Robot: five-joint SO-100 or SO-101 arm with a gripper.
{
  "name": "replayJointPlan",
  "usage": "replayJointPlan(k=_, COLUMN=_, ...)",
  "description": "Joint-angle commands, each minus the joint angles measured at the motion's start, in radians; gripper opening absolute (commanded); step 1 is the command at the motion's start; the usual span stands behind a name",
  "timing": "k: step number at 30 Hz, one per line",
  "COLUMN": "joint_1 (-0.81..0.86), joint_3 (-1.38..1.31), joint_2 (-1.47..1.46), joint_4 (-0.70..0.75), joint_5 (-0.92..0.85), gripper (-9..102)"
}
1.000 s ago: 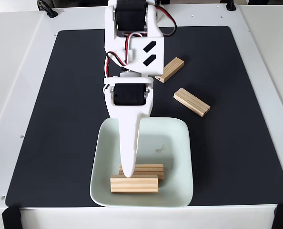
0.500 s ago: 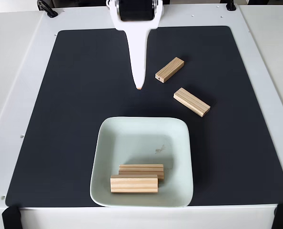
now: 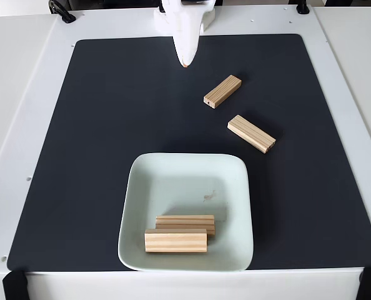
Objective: Pick up the wooden block and place them on the plate.
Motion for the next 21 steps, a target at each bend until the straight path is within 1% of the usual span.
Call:
replayJointPlan(k=1, joint_1=-0.005, joint_3=0.041, joint_2=0.071, joint_4=0.005, joint_5=-0.130, gripper=0)
replayJointPlan(k=3, joint_1=-0.005, joint_3=0.015, joint_2=0.067, joint_4=0.005, joint_5=-0.130, gripper=0)
replayJointPlan(k=4, joint_1=-0.014, joint_3=-0.006, joint_2=0.057, joint_4=0.005, joint_5=-0.101, gripper=0)
replayJointPlan(k=10, joint_1=-0.107, joint_3=-0.275, joint_2=-0.176, joint_4=0.008, joint_5=0.253, gripper=-1)
replayJointPlan(k=12, joint_1=-0.149, joint_3=-0.391, joint_2=-0.278, joint_4=0.040, joint_5=0.275, gripper=-1)
replayJointPlan(k=14, joint_1=-0.178, joint_3=-0.515, joint_2=-0.374, joint_4=0.107, joint_5=0.261, gripper=0)
replayJointPlan(k=15, joint_1=-0.193, joint_3=-0.572, joint_2=-0.419, joint_4=0.146, joint_5=0.212, gripper=0)
replayJointPlan(k=18, joint_1=-0.216, joint_3=-0.701, joint_2=-0.529, joint_4=0.229, joint_5=-0.104, gripper=0)
replayJointPlan(k=21, joint_1=-0.212, joint_3=-0.772, joint_2=-0.604, joint_4=0.239, joint_5=-0.414, gripper=0)
